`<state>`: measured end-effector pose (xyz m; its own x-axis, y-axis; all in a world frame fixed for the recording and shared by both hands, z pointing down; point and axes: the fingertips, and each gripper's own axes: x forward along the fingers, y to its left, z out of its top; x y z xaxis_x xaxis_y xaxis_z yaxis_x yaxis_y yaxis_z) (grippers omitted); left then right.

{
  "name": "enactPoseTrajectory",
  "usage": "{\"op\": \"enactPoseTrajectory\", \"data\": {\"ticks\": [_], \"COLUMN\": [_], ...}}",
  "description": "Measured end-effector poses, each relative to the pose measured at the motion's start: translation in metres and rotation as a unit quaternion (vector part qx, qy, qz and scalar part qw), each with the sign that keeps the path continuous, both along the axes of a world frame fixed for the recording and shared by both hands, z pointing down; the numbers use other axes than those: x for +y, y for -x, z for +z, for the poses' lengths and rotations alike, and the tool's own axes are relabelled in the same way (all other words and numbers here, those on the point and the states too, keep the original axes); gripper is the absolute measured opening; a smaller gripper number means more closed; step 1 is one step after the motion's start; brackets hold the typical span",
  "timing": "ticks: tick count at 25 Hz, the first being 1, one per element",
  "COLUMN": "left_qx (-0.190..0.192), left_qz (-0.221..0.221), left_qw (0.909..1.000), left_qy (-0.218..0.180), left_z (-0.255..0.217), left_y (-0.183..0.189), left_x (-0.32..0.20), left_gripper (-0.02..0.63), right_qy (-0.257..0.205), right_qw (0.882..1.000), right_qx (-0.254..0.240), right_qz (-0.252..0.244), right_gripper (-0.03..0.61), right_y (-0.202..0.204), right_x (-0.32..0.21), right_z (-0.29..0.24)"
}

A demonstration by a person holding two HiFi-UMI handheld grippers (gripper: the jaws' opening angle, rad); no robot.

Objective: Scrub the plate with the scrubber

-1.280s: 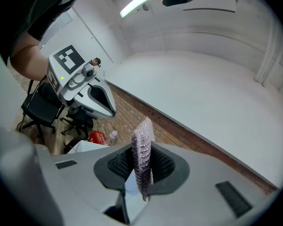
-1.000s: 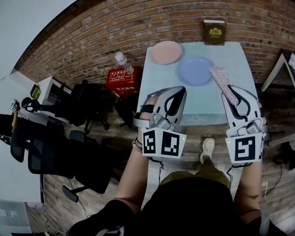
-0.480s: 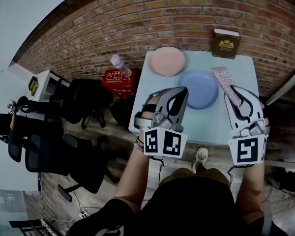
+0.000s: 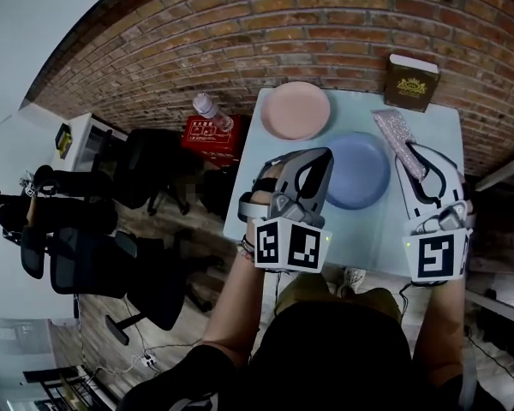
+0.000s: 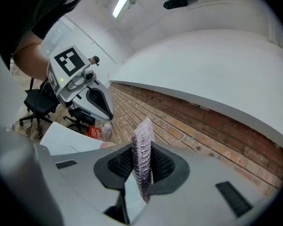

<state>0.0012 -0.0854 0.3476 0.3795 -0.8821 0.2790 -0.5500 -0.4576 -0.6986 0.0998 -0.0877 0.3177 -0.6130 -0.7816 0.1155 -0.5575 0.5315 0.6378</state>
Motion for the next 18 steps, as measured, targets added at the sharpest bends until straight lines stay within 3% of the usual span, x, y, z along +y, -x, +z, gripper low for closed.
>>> {"op": "enactPoseTrajectory", "data": {"ticks": [7, 11, 18], "left_qx": [0.027, 0.049, 0.071], "left_qz": [0.025, 0.039, 0.096], "left_qw": [0.9989, 0.9979, 0.9917], "left_qy": [0.029, 0.020, 0.048], "left_z": [0.007, 0.000, 0.018], "left_y": [0.033, 0.049, 0.059], "left_x": [-0.022, -0.043, -0.053], "left_gripper": [0.025, 0.023, 0.023], "right_qy": [0.015, 0.016, 0.027], "right_qw": [1.000, 0.999, 0.995], "right_qx": [0.015, 0.015, 0.030], "right_qz": [0.019, 0.041, 0.089], "right_gripper": [0.091, 0.091, 0.091], "right_y": [0.036, 0.054, 0.067], "right_x": [-0.021, -0.034, -0.039], "right_z": [0.008, 0.001, 0.019]}}
